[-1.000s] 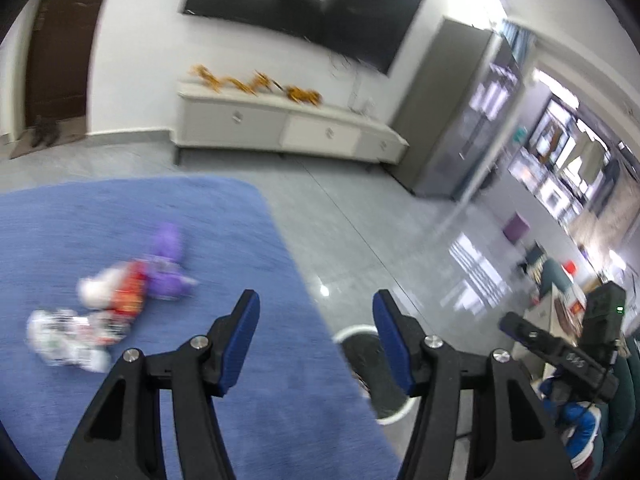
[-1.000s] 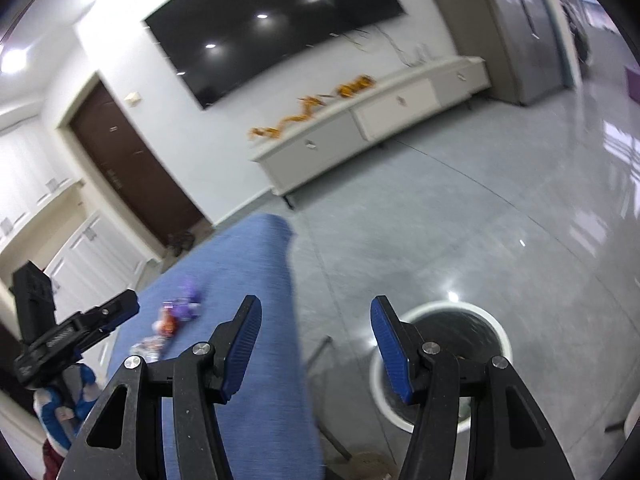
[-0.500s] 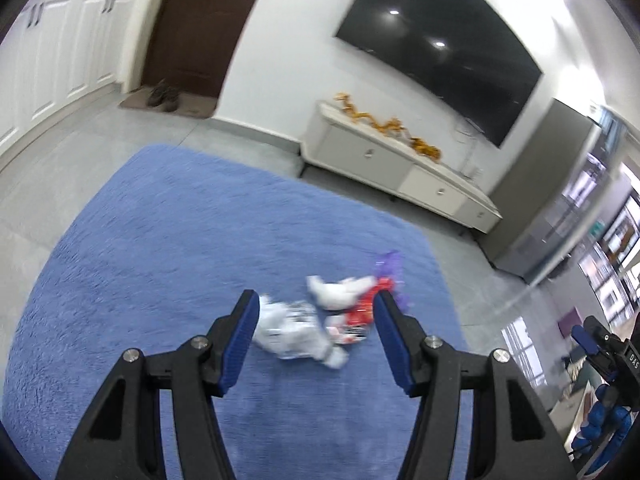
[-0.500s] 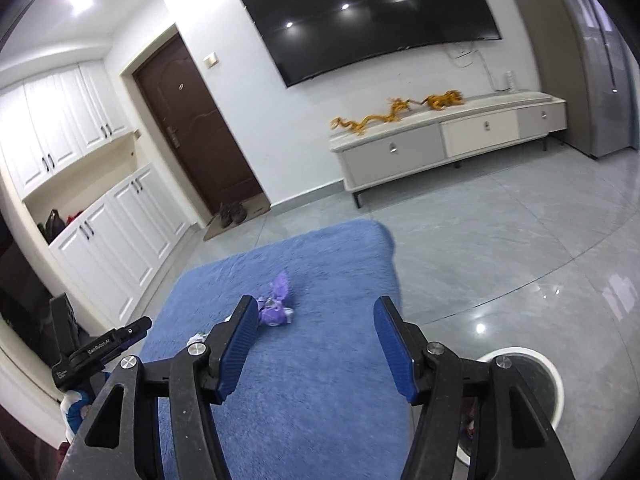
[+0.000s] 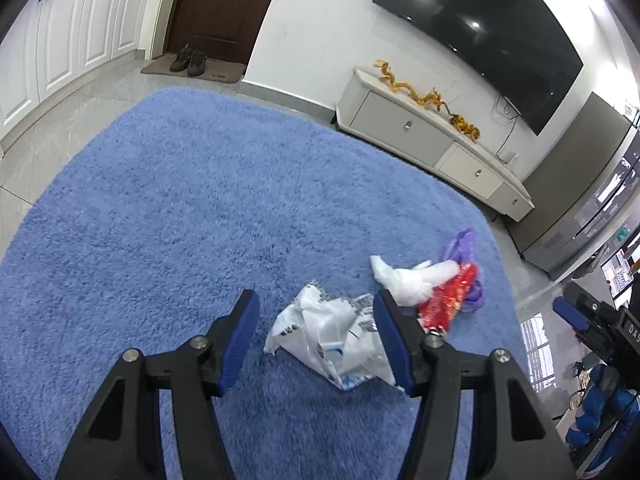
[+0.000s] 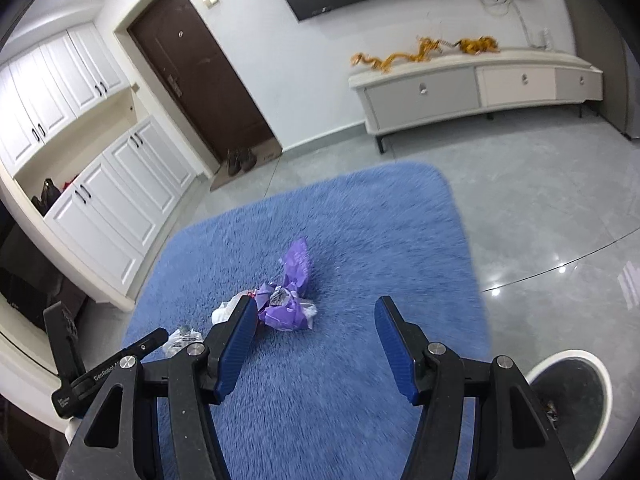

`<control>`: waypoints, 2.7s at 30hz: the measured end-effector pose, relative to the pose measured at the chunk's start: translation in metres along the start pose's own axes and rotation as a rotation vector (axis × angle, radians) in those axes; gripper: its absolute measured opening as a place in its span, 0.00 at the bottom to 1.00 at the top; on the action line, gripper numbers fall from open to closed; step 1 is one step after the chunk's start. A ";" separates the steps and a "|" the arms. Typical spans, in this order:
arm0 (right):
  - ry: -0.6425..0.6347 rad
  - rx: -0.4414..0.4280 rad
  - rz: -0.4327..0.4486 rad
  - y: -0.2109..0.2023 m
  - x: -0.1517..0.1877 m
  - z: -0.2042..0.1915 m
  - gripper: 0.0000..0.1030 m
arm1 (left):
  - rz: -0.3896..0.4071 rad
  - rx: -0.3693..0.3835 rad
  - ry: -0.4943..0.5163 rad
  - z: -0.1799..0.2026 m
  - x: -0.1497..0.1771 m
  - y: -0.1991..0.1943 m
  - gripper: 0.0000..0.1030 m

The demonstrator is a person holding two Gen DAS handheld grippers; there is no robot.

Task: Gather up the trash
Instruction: 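Grasp the white crumpled wrapper with the left tool while the right tool grasps the purple bag, then carry the white wrapper and purple bag over to the black bin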

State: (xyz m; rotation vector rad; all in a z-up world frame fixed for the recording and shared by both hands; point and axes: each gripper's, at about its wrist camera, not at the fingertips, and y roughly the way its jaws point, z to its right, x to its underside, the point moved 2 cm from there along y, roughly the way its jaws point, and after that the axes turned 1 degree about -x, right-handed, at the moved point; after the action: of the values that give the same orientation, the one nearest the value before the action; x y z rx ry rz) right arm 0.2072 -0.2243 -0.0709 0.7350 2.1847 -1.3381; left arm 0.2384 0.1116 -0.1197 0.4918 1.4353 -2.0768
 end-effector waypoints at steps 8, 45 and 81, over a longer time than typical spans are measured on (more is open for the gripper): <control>-0.016 -0.021 -0.060 0.055 -0.006 -0.011 0.59 | -0.002 -0.011 0.023 -0.001 0.001 0.023 0.56; 0.010 -0.043 -0.088 -0.018 0.049 0.024 0.19 | 0.039 0.105 0.078 0.020 0.041 -0.014 0.24; -0.057 -0.117 -0.017 -0.080 0.089 -0.003 0.19 | 0.108 0.097 0.070 0.011 0.064 -0.095 0.24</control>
State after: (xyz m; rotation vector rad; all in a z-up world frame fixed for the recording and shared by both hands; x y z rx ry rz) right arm 0.0878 -0.2346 -0.0740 0.6278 2.2067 -1.2130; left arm 0.1290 0.1117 -0.0845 0.6720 1.3213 -2.0680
